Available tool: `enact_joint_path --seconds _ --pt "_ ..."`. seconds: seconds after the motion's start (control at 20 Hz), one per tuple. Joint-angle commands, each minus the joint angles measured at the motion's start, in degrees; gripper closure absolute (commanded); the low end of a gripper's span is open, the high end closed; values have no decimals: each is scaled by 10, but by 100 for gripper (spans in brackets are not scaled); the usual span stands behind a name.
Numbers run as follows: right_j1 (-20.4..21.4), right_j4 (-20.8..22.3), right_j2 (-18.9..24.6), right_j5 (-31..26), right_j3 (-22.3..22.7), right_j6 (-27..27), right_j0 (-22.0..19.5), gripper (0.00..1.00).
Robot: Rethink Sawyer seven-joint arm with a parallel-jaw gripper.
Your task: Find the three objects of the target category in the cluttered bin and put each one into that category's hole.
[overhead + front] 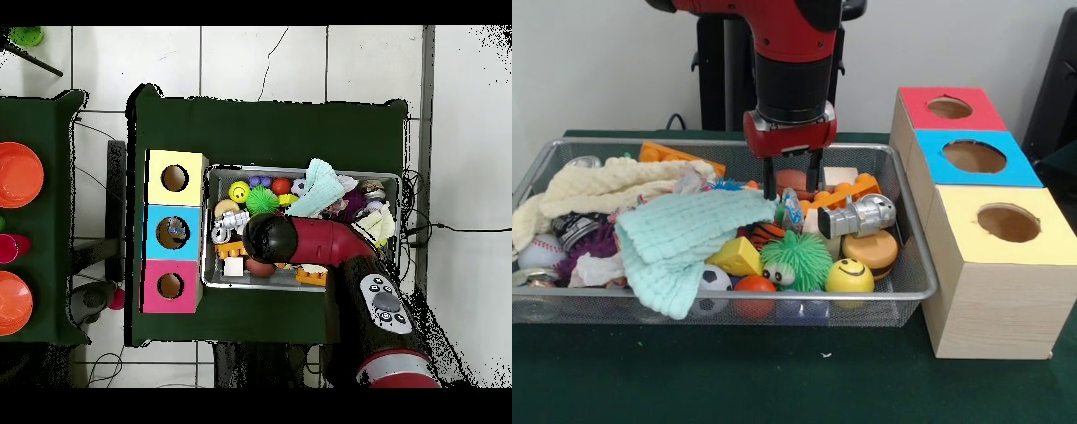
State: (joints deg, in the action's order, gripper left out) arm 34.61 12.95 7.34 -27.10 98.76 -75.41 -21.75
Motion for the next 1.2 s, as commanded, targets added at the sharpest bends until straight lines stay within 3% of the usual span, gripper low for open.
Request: enact_joint_path --seconds 0.05,0.65,1.2 --pt "-49 -8 -1 61 30 -127 5 0" --pt "-74 -15 -25 92 21 -132 29 0" --pt "-76 -17 -52 25 7 -113 53 0"
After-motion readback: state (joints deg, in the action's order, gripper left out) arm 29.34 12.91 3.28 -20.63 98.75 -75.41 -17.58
